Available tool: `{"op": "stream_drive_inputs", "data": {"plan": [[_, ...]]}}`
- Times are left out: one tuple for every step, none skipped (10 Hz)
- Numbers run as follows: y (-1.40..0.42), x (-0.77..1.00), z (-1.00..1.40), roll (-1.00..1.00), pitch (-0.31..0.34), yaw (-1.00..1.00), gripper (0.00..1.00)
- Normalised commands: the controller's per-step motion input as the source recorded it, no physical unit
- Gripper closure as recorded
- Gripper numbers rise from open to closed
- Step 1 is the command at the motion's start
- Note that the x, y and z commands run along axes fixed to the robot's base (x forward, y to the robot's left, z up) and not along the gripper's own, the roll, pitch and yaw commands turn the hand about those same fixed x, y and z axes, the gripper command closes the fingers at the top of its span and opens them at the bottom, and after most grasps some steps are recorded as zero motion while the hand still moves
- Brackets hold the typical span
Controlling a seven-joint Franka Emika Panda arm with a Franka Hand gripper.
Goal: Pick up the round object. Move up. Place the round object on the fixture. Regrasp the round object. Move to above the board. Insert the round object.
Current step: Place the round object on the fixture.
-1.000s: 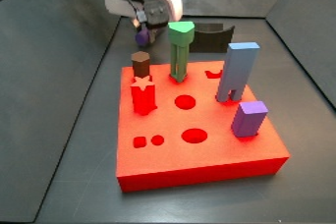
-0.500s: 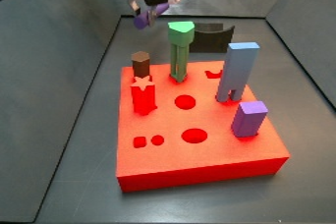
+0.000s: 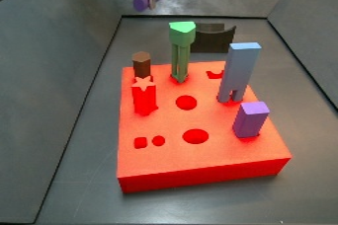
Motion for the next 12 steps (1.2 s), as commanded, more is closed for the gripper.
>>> {"op": "stream_drive_inputs", "data": {"plan": [[0.01,-0.03,1.0,0.07,0.042,-0.01,1.0],[0.01,-0.03,0.9,0.08,0.043,-0.01,1.0],[0.01,-0.02,0.69,0.09,0.052,0.0,1.0],[0.01,-0.02,0.59,0.09,0.059,0.0,1.0],[0.01,0.0,0.38,0.09,0.07,0.01,1.0],[0.01,0.0,0.27,0.09,0.077,0.01,1.0],[-0.04,1.0,-0.05,-0.09,-0.045,1.0,1.0],[-0.04,1.0,-0.06,-0.09,-0.043,1.0,1.0],[-0.04,1.0,-0.06,-0.12,-0.041,1.0,1.0],[-0.04,1.0,-0.06,-0.15,-0.043,1.0,1.0],[-0.04,1.0,-0.06,-0.19,-0.037,0.88,1.0],[-0.03,1.0,-0.06,-0.19,-0.032,0.72,1.0]]}}
